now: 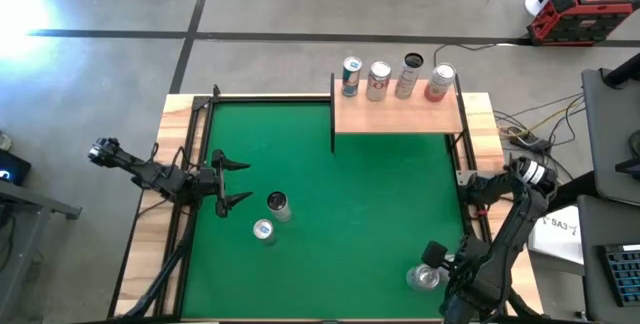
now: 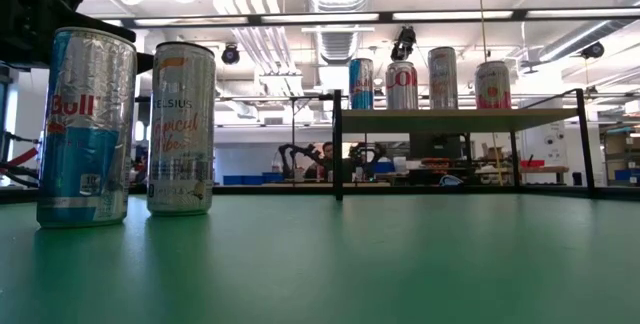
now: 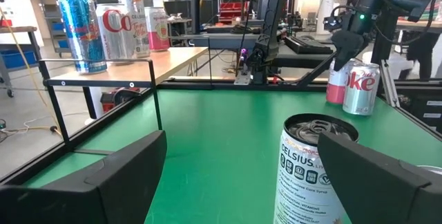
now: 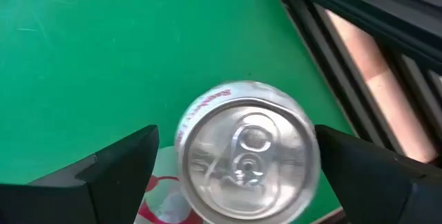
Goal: Place canned beverage on shelf
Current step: Put the pink-white soda can on the shelf aligned with the other pink-white soda can
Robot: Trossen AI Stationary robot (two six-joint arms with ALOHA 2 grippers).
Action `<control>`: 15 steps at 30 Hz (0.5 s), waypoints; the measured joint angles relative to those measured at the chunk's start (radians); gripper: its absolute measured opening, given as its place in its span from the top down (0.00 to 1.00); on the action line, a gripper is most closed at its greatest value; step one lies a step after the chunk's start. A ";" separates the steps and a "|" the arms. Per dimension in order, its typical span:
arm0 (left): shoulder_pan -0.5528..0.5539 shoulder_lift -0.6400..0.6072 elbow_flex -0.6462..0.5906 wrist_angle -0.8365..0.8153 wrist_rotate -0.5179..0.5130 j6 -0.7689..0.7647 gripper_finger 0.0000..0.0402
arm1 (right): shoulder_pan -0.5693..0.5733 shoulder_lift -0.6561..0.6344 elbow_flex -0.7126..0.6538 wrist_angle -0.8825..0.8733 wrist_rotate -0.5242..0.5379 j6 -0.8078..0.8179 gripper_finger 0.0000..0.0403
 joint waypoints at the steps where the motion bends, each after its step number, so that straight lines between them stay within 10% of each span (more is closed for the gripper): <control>1: 0.000 0.000 0.000 0.000 0.000 0.000 0.10 | 0.001 0.003 0.000 0.000 0.011 0.000 0.07; 15: 0.000 0.000 0.000 0.000 0.000 0.000 0.10 | 0.002 0.021 0.000 0.000 0.041 0.000 0.27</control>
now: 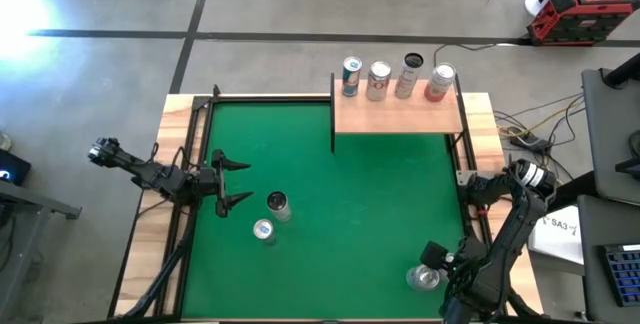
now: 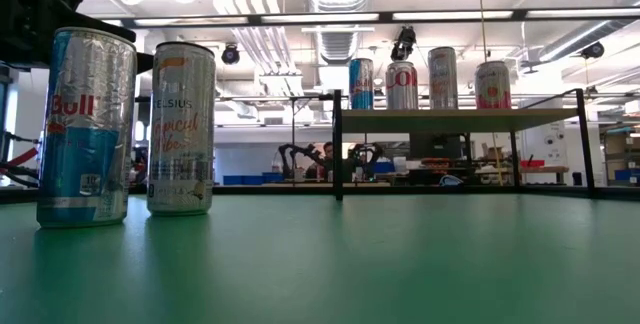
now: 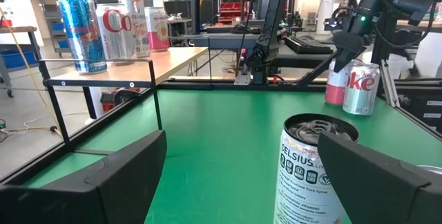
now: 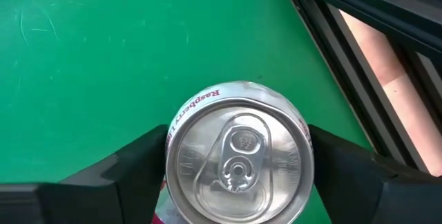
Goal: Place canned beverage on shelf
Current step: Put the pink-white soda can on the shelf aligned with the other pink-white soda can
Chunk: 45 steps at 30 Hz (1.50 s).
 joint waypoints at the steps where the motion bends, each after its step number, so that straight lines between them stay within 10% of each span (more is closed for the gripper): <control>1: 0.000 0.000 0.000 0.000 0.000 0.000 0.10 | 0.000 0.000 0.000 0.000 0.002 0.000 0.28; 15: 0.000 0.000 0.000 0.000 0.000 0.000 0.10 | -0.068 -0.077 -0.016 -0.109 0.142 -0.078 0.25; 45: 0.000 0.000 0.000 0.000 0.000 0.000 0.10 | -0.870 -0.258 -0.103 0.152 0.416 -1.468 0.26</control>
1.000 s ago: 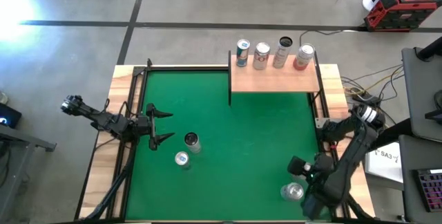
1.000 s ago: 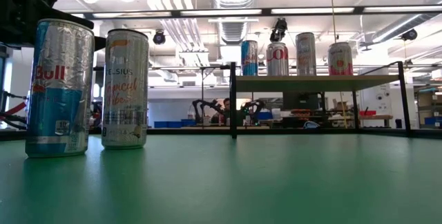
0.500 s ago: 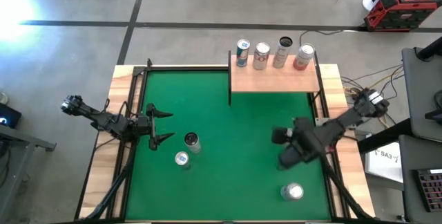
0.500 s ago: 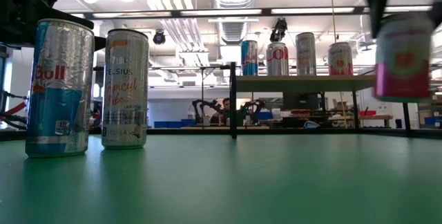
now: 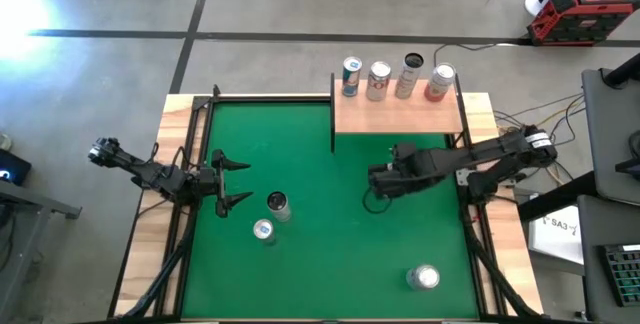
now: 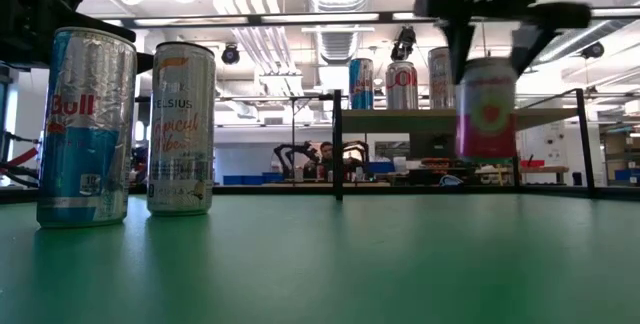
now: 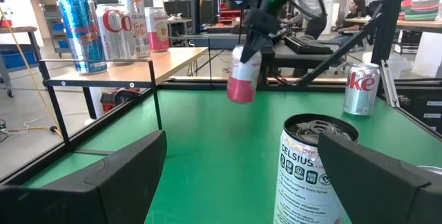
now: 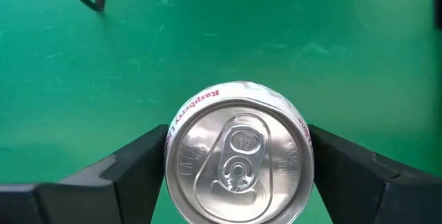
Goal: Place canned beverage on shelf
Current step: Put the pink-white soda can on the shelf aligned with the other pink-white soda can
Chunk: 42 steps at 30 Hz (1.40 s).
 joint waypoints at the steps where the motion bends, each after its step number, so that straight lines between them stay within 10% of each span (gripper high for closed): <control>1: 0.000 0.000 0.000 0.000 0.000 0.000 0.10 | -0.015 0.008 0.000 0.016 -0.001 -0.036 0.26; 42: 0.000 0.001 0.000 0.000 0.000 0.000 0.10 | -0.148 0.207 0.002 0.289 -0.031 -0.272 0.18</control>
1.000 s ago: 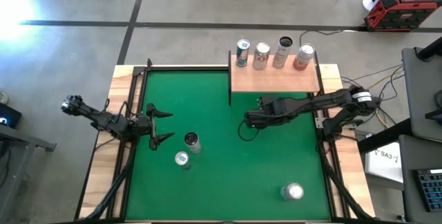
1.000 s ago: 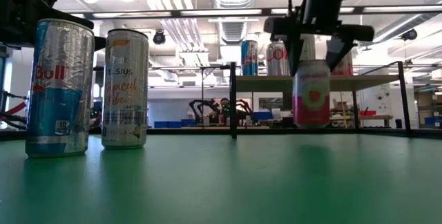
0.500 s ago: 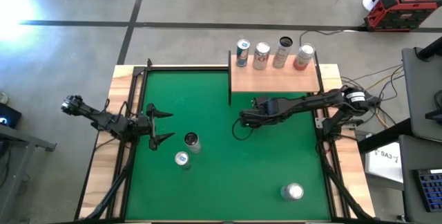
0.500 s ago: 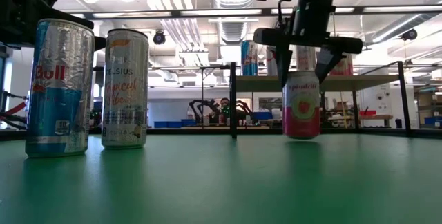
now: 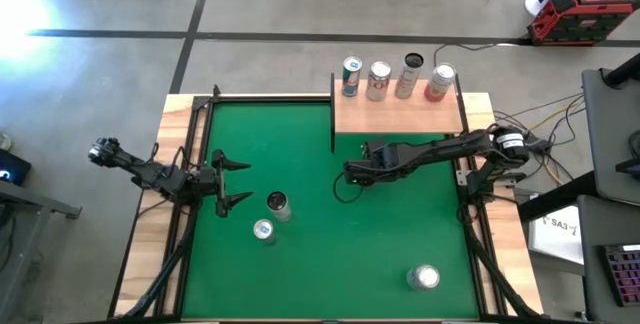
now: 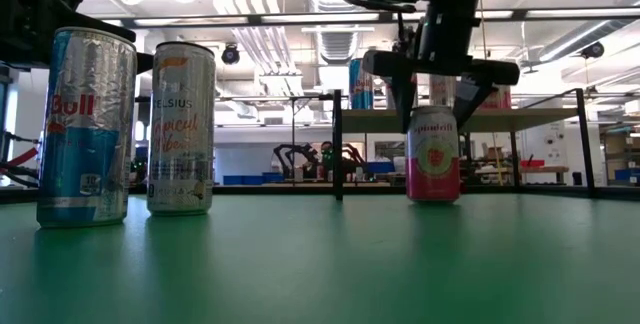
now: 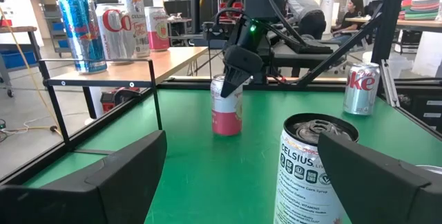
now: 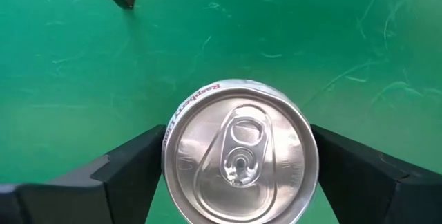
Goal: Place canned beverage on shelf
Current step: Put the pink-white soda can on the shelf aligned with the other pink-white soda can
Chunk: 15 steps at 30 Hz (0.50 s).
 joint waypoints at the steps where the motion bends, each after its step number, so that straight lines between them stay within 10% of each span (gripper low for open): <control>1: 0.000 0.000 0.000 0.000 0.000 0.000 0.10 | 0.000 0.000 0.000 0.000 0.001 0.000 0.18; 15: 0.000 0.000 0.000 0.000 0.000 0.000 0.10 | 0.067 0.000 -0.001 -0.006 0.170 0.048 0.01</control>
